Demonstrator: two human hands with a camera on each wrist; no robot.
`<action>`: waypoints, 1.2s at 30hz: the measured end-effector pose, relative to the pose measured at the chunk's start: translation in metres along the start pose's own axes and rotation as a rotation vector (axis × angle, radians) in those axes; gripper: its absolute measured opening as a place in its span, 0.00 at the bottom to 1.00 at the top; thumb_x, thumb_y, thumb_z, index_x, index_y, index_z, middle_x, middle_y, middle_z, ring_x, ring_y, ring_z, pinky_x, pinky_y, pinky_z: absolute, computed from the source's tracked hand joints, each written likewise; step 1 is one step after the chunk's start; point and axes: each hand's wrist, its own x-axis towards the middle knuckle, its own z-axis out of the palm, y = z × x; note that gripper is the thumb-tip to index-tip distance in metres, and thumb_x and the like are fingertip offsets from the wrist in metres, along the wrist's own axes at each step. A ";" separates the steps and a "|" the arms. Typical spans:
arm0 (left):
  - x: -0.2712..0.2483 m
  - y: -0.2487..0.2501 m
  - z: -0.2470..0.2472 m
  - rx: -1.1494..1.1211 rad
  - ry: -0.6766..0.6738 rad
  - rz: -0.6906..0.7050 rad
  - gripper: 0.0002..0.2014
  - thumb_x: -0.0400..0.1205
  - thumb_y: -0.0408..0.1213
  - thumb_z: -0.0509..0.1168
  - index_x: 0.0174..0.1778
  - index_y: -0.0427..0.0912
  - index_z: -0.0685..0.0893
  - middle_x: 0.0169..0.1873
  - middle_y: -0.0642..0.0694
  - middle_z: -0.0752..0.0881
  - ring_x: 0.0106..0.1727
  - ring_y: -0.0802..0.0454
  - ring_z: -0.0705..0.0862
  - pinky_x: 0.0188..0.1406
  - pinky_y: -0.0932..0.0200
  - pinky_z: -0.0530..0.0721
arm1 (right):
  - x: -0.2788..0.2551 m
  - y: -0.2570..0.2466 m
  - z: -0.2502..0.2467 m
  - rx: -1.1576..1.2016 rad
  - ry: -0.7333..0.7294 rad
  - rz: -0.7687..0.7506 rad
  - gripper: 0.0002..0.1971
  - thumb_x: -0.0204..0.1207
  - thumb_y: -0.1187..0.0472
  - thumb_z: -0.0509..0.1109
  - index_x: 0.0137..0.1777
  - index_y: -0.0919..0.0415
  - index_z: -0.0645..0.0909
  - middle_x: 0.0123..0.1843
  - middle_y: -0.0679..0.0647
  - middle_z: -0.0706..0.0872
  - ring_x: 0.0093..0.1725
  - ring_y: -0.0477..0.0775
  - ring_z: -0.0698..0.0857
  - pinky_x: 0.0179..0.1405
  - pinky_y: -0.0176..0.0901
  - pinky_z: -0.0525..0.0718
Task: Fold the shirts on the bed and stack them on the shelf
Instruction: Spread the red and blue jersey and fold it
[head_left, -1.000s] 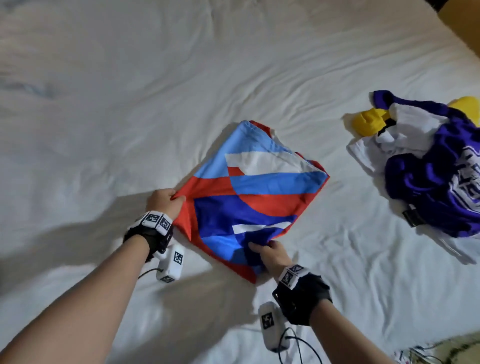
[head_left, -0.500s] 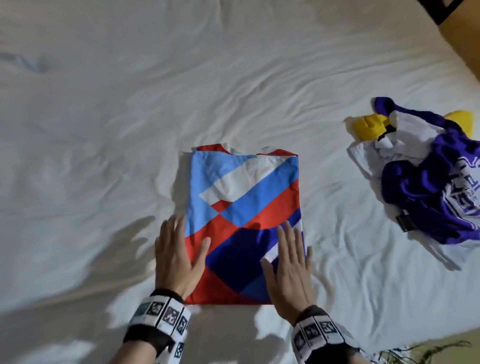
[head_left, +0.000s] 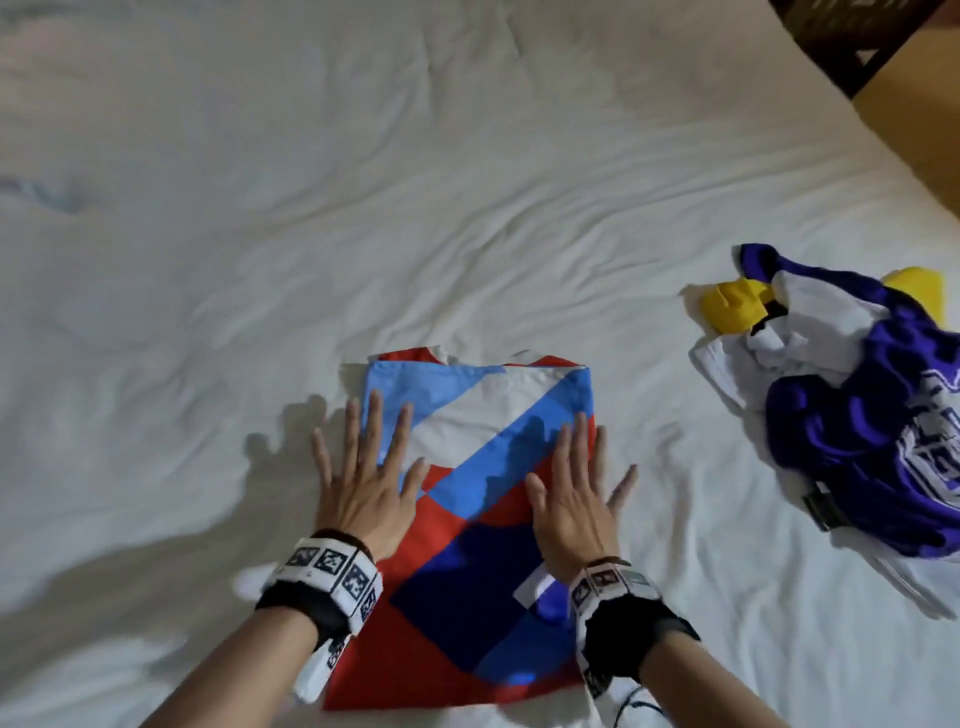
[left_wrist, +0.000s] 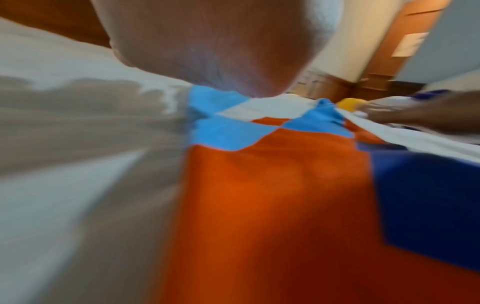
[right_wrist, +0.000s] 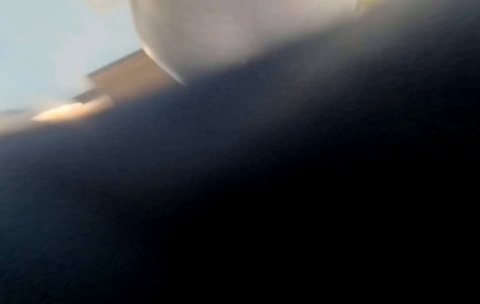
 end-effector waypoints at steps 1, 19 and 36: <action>0.002 0.016 0.001 -0.010 -0.027 0.101 0.33 0.83 0.57 0.47 0.85 0.53 0.55 0.86 0.44 0.53 0.85 0.41 0.52 0.80 0.31 0.37 | 0.001 -0.013 0.004 -0.003 -0.063 -0.170 0.35 0.80 0.38 0.37 0.82 0.48 0.27 0.83 0.41 0.26 0.82 0.47 0.25 0.75 0.64 0.20; 0.104 -0.022 -0.044 -0.584 -0.353 -0.716 0.17 0.68 0.51 0.72 0.39 0.40 0.84 0.36 0.40 0.86 0.41 0.40 0.85 0.41 0.56 0.82 | 0.103 0.017 -0.049 0.523 0.046 0.482 0.24 0.74 0.47 0.75 0.61 0.65 0.83 0.54 0.62 0.88 0.59 0.64 0.85 0.52 0.46 0.79; 0.105 -0.056 -0.295 -1.618 0.349 -0.162 0.18 0.63 0.37 0.75 0.50 0.42 0.91 0.59 0.30 0.86 0.65 0.31 0.82 0.68 0.34 0.77 | 0.081 -0.113 -0.270 1.431 0.226 -0.375 0.13 0.78 0.73 0.65 0.47 0.58 0.89 0.44 0.55 0.91 0.46 0.53 0.88 0.45 0.42 0.85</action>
